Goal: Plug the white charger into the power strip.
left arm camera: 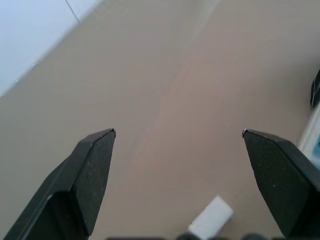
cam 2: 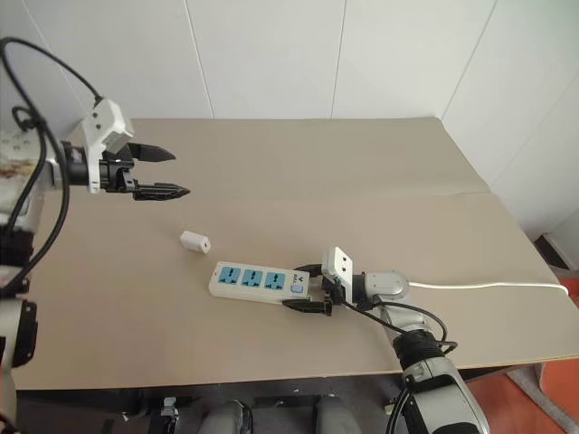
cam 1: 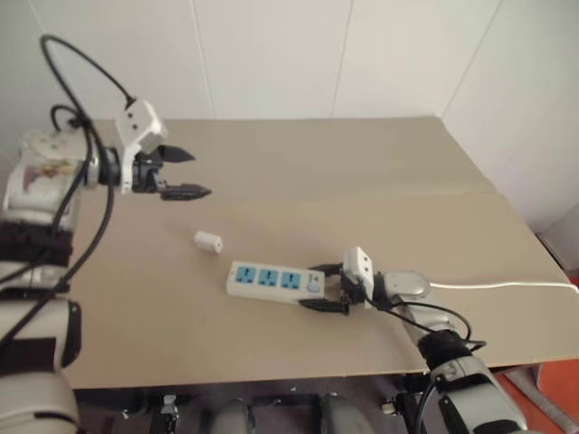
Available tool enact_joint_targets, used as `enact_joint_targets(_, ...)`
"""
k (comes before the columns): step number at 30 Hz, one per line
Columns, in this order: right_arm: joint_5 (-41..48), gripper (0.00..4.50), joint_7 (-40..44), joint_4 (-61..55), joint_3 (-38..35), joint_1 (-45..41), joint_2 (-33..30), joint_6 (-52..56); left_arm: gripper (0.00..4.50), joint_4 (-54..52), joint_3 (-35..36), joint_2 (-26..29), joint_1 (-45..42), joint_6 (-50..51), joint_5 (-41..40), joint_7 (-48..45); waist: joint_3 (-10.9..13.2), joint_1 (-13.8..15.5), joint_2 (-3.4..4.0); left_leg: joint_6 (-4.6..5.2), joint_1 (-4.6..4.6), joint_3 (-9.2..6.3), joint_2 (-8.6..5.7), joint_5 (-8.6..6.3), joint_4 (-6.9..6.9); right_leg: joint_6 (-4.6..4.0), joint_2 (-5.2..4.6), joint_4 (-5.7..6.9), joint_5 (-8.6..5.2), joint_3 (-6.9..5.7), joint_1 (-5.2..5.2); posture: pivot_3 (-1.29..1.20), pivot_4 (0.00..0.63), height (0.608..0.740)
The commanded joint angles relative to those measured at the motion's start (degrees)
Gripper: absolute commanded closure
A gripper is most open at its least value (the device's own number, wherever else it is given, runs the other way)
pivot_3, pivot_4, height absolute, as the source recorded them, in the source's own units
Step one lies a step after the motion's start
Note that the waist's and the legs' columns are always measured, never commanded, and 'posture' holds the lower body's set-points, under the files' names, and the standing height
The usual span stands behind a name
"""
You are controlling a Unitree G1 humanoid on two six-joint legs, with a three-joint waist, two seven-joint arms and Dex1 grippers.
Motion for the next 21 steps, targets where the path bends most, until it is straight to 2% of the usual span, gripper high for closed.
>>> enact_joint_targets(1,-0.52,1.08,1.6,-1.86,1.01,0.99,-0.9,0.36,0.05,11.45,-6.51,-0.3,-7.91,-15.92,9.28,-8.41,0.0,-0.17,0.0,0.0,-0.02,0.0,0.01,0.0,-0.02,0.0,0.0,-0.06,0.0,0.0,-0.02,0.0,0.15,0.74)
enact_joint_targets(5,-0.18,1.08,1.67,-5.59,1.39,2.85,-1.89,1.77,0.05,23.03,-14.21,-2.22,-15.71,-37.45,17.54,-14.38,0.01,-0.06,0.01,0.0,-0.17,-0.01,0.01,0.0,-0.05,-0.01,0.0,-0.24,-0.01,-0.02,-0.07,0.0,0.15,0.74)
enact_joint_targets(8,-0.24,1.08,1.41,-7.24,1.61,3.62,-2.6,3.34,0.05,28.19,-21.75,-4.19,-19.14,-47.1,20.61,-15.12,0.01,0.17,0.01,0.01,-0.24,-0.01,0.01,-0.01,-0.05,0.0,-0.01,-0.3,-0.02,-0.02,-0.07,0.0,0.15,0.74)
enact_joint_targets(11,-1.06,1.08,1.42,-9.35,2.29,4.05,-4.31,5.42,0.05,31.07,-27.38,-7.83,-21.5,-56.64,28.21,-15.12,0.01,0.69,0.01,0.02,-0.24,0.0,0.01,-0.01,-0.04,0.02,-0.02,-0.32,-0.03,0.01,-0.05,0.0,0.15,0.74)
enact_joint_targets(15,-0.21,1.08,1.55,-12.65,2.38,5.08,-6.3,8.28,0.05,35.42,-30.57,-14.83,-23.89,-57.99,29.96,-15.12,0.02,1.36,-0.02,0.02,-0.26,-0.01,0.01,-0.01,-0.02,0.03,-0.02,-0.31,-0.03,0.01,-0.06,0.0,0.15,0.74)
enact_joint_targets(18,0.15,1.08,1.0,-14.76,2.44,5.78,-6.82,9.53,0.05,35.68,-32.12,-17.06,-23.92,-60.53,33.27,-15.12,0.02,1.31,-0.02,0.09,-0.35,-0.03,0.0,-0.05,0.06,0.05,-0.02,-0.32,-0.05,0.02,-0.07,0.0,0.15,0.74)
enact_joint_targets(21,0.92,1.08,-0.27,-16.53,1.99,6.02,-6.53,11.48,0.05,36.05,-30.75,-20.22,-23.88,-58.59,34.94,-12.26,0.02,1.16,-0.02,0.17,-0.34,-0.03,0.0,-0.1,0.07,0.07,-0.02,-0.3,-0.06,0.04,-0.08,0.0,0.15,0.74)
